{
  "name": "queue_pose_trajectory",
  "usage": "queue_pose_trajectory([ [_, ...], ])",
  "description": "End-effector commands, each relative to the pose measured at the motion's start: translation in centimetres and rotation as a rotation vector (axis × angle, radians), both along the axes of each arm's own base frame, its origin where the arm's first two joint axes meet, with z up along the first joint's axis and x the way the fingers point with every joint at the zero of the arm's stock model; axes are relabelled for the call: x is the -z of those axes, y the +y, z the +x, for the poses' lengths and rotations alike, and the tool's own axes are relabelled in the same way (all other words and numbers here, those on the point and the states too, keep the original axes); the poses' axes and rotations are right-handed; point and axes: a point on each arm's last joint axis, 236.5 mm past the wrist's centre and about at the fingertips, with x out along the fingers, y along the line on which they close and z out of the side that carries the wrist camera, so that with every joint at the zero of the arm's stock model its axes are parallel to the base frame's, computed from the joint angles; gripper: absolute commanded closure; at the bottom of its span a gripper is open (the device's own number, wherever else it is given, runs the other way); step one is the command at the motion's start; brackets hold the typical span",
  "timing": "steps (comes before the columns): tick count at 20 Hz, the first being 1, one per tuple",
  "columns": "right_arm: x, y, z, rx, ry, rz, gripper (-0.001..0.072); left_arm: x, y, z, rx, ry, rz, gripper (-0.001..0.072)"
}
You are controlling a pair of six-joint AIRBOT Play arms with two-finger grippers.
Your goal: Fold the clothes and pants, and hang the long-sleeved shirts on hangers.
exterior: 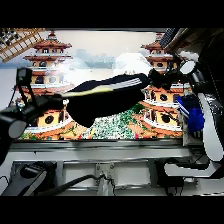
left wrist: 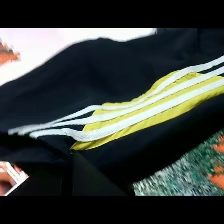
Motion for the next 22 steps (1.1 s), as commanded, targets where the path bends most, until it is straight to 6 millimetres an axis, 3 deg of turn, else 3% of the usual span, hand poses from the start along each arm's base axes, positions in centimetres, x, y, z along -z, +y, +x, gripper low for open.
queue_pose_trajectory([
  [1, 2.3, -0.7, -2.7, -0.073, 0.092, -0.052, 0.0687, 4.1, -0.6, -3.8, -0.014, 0.126, -0.079, 0.07],
  [4, 4.7, -0.9, -3.5, -0.06, 0.11, -0.055, 0.0687, 6.7, -0.6, -4.8, -0.017, 0.172, -0.084, 0.0699],
  [7, 6.4, -0.9, -4.2, -0.058, 0.13, -0.055, 0.0686, 8.0, -1.5, -5.7, -0.021, 0.223, -0.137, 0.0696],
  [8, 6.4, -0.8, -4.3, -0.061, 0.13, -0.053, 0.0621, 8.1, -1.5, -5.8, -0.021, 0.231, -0.137, 0.0665],
  [9, 6.2, -0.6, -4.2, -0.088, 0.114, -0.049, 0.0472, 8.1, -1.4, -5.8, -0.021, 0.23, -0.137, 0.053],
  [10, 5.7, -0.3, -4.2, -0.115, 0.093, -0.047, 0.0394, 8.0, -1.4, -5.8, -0.021, 0.229, -0.137, 0.037],
  [11, 5.2, -0.3, -4.0, -0.118, 0.076, -0.046, 0.0397, 8.0, -1.5, -5.8, -0.02, 0.228, -0.138, 0.0293],
  [12, 4.4, -0.3, -3.8, -0.114, 0.051, -0.048, 0.0397, 7.6, -1.5, -5.7, -0.017, 0.216, -0.137, 0.0291],
  [15, -0.2, -0.6, -1.0, -0.084, -0.137, -0.065, 0.0389, 4.0, -1.0, -4.4, -0.01, 0.107, -0.129, 0.0292],
  [17, -2.8, -1.3, 1.8, -0.107, -0.264, -0.105, 0.0141, 0.5, -1.3, -3.5, -0.005, 0.029, -0.151, 0.0291],
  [19, -2.8, -2.0, 3.6, -0.128, -0.255, -0.085, 0.0125, -2.6, -2.1, -2.9, 0.003, -0.024, -0.207, 0.0291],
  [22, -0.2, -1.3, 5.3, -0.208, -0.17, 0.09, 0.0088, -5.8, -3.6, -2.2, 0.004, -0.081, -0.335, 0.0291],
])
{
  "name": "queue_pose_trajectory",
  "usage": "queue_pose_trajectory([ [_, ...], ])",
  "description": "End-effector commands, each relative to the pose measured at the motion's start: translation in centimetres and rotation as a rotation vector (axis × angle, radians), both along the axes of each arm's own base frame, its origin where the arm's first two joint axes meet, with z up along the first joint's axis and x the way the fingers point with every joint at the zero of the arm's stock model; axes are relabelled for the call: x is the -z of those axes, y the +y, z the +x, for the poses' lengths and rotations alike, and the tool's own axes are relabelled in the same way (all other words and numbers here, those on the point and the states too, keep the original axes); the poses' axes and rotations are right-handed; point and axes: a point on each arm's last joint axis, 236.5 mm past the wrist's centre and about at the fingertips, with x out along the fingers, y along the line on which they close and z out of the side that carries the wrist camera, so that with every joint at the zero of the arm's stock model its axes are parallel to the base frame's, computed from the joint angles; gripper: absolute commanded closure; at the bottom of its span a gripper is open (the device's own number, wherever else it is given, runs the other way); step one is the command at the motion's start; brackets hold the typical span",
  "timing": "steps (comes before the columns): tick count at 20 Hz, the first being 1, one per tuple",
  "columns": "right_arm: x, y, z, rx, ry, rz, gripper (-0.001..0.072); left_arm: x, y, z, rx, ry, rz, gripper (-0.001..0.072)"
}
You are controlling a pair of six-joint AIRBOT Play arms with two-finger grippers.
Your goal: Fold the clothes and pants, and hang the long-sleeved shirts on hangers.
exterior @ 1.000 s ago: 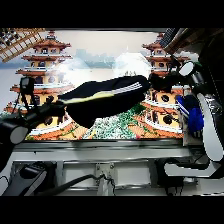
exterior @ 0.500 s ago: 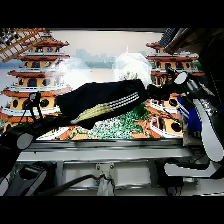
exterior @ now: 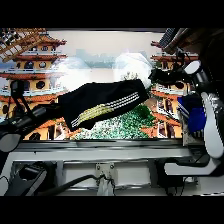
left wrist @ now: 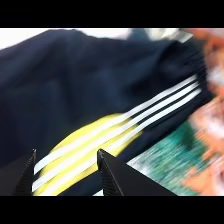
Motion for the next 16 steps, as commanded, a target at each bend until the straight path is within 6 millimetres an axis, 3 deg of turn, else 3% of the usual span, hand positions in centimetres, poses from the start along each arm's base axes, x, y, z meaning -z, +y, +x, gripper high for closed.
queue_pose_trajectory([
  [1, 1.6, 1.3, 1.6, -0.144, 0.049, 0.172, 0.006, -3.5, -1.4, 0.6, -0.002, -0.06, -0.12, 0.0291],
  [5, 6.0, 2.0, 0.2, -0.272, 0.19, 0.26, 0.0061, -2.3, -1.5, 0.2, 0.01, -0.008, -0.102, 0.029],
  [8, 8.0, 2.4, 0.1, -0.279, 0.223, 0.285, 0.0061, -1.7, -1.8, 0.4, 0.011, 0.015, -0.111, 0.0271],
  [11, 8.6, 2.6, 0.0, -0.288, 0.227, 0.294, 0.0063, -0.7, -2.1, 0.9, 0.007, 0.047, -0.113, 0.027],
  [16, 9.2, 4.8, -0.5, -0.3, 0.255, 0.363, 0.0072, 0.9, -2.2, 1.6, 0.001, 0.093, -0.102, 0.0271],
])
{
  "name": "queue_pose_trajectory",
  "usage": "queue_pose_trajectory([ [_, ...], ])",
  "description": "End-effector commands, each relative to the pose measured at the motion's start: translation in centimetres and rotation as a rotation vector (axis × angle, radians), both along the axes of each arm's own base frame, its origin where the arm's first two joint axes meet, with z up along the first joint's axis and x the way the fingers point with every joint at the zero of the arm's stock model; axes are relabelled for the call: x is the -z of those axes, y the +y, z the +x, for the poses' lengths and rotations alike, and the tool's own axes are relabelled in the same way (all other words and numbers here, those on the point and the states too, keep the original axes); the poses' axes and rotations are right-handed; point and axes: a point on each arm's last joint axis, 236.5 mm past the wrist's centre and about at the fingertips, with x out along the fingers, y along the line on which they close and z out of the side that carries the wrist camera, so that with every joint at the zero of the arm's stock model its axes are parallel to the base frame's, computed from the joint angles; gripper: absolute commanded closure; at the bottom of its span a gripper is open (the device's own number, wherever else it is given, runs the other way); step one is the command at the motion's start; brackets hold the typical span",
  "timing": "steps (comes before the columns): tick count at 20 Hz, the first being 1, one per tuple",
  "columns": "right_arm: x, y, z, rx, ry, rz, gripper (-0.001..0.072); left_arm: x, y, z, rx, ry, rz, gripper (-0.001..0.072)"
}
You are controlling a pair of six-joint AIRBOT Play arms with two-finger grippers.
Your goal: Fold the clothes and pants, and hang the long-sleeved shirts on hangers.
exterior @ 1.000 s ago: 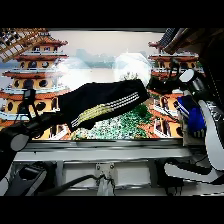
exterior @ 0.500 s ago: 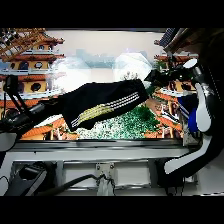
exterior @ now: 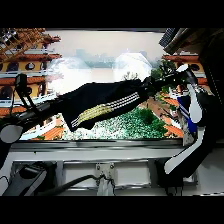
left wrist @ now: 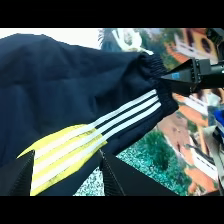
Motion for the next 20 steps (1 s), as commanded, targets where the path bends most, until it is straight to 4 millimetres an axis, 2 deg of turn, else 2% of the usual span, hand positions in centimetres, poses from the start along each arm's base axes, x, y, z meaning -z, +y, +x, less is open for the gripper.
queue_pose_trajectory([
  [1, 0.3, 1.9, -0.5, -0.018, 0.026, 0.056, 0.0073, 0.7, -0.1, 0.4, -0.003, 0.017, 0.002, 0.0271],
  [3, 0.6, 3.1, -1.0, -0.03, 0.042, 0.072, 0.0076, 0.5, -0.1, 0.6, -0.008, 0.007, -0.002, 0.0271],
  [5, 1.1, 4.4, -1.9, -0.047, 0.067, 0.087, 0.0148, 0.5, -0.1, 0.6, -0.008, 0.007, -0.002, 0.0271],
  [6, 1.4, 5.1, -2.4, -0.06, 0.082, 0.091, 0.0148, 0.5, -0.1, 0.6, -0.008, 0.007, -0.002, 0.0271],
  [8, 1.5, 6.2, -2.9, -0.077, 0.093, 0.097, 0.0291, 0.5, -0.1, 0.6, -0.008, 0.007, -0.002, 0.0271],
  [10, 0.5, 7.5, -2.7, -0.079, 0.079, 0.129, 0.0499, 0.5, -0.1, 0.6, -0.008, 0.007, -0.002, 0.0271],
  [13, -0.9, 7.9, -2.8, -0.077, 0.064, 0.111, 0.0682, 0.4, -0.1, 0.7, -0.009, 0.006, -0.002, 0.0271],
  [16, -1.6, 6.8, -3.9, -0.027, 0.115, 0.0, 0.0682, 0.0, -0.3, 0.9, 0.013, -0.035, 0.015, 0.0269],
  [18, -1.9, 6.0, -6.1, 0.009, 0.184, -0.081, 0.0682, 0.1, -1.9, 0.7, 0.083, -0.048, 0.031, 0.0269],
  [20, -2.8, 6.1, -9.3, 0.002, 0.219, -0.116, 0.0682, 1.5, -3.9, 0.4, 0.132, 0.003, 0.023, 0.0278],
])
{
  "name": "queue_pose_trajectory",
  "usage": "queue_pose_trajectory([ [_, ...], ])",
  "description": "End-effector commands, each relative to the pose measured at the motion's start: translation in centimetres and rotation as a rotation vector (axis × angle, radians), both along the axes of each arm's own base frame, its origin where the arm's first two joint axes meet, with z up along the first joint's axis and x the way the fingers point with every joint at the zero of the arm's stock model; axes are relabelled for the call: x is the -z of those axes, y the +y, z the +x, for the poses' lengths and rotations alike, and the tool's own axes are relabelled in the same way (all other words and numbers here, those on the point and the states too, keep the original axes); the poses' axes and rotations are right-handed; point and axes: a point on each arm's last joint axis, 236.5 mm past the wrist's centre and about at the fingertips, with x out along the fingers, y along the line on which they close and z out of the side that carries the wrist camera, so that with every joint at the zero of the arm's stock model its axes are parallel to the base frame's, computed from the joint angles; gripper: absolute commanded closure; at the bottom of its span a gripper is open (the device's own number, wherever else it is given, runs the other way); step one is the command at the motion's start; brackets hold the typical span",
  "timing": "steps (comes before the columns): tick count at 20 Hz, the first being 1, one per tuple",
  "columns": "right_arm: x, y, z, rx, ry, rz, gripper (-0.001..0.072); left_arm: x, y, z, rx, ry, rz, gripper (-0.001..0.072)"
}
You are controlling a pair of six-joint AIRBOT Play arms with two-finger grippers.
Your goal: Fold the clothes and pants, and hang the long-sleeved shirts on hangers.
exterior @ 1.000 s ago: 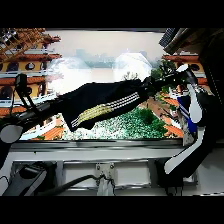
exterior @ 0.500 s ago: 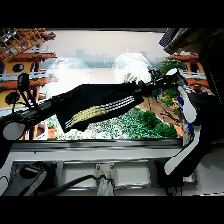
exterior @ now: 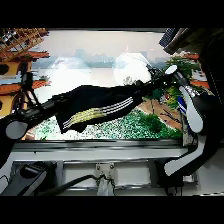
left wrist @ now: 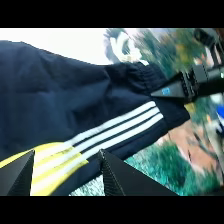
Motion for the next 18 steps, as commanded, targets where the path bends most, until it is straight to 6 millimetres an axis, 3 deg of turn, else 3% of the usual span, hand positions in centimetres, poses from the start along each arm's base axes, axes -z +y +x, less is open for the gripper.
queue_pose_trajectory([
  [1, -1.2, -0.4, -5.1, 0.025, 0.079, -0.101, 0.0682, 2.0, -3.2, -0.3, 0.098, 0.05, 0.02, 0.0279],
  [5, -3.6, -0.1, -11.3, 0.06, 0.057, -0.124, 0.0683, 7.4, -8.6, -0.9, 0.211, 0.216, 0.072, 0.0314],
  [8, -6.7, -1.4, -13.4, 0.073, -0.053, -0.18, 0.0683, 11.3, -13.5, -2.6, 0.28, 0.347, 0.06, 0.0329],
  [9, -7.8, -1.9, -13.8, 0.082, -0.088, -0.198, 0.0683, 12.6, -14.7, -3.3, 0.294, 0.377, 0.056, 0.0403],
  [10, -8.8, -2.3, -14.3, 0.082, -0.114, -0.215, 0.0683, 13.9, -16.0, -4.2, 0.309, 0.403, 0.056, 0.0404],
  [12, -9.9, -3.1, -16.0, 0.072, -0.124, -0.253, 0.0683, 15.4, -18.6, -5.9, 0.318, 0.443, 0.017, 0.0414],
  [15, -11.7, -4.7, -17.4, 0.121, -0.169, -0.319, 0.0683, 16.3, -22.4, -8.5, 0.31, 0.492, -0.067, 0.053],
  [18, -13.0, -4.8, -18.7, 0.135, -0.192, -0.32, 0.0683, 16.8, -24.6, -10.3, 0.293, 0.522, -0.119, 0.0677],
])
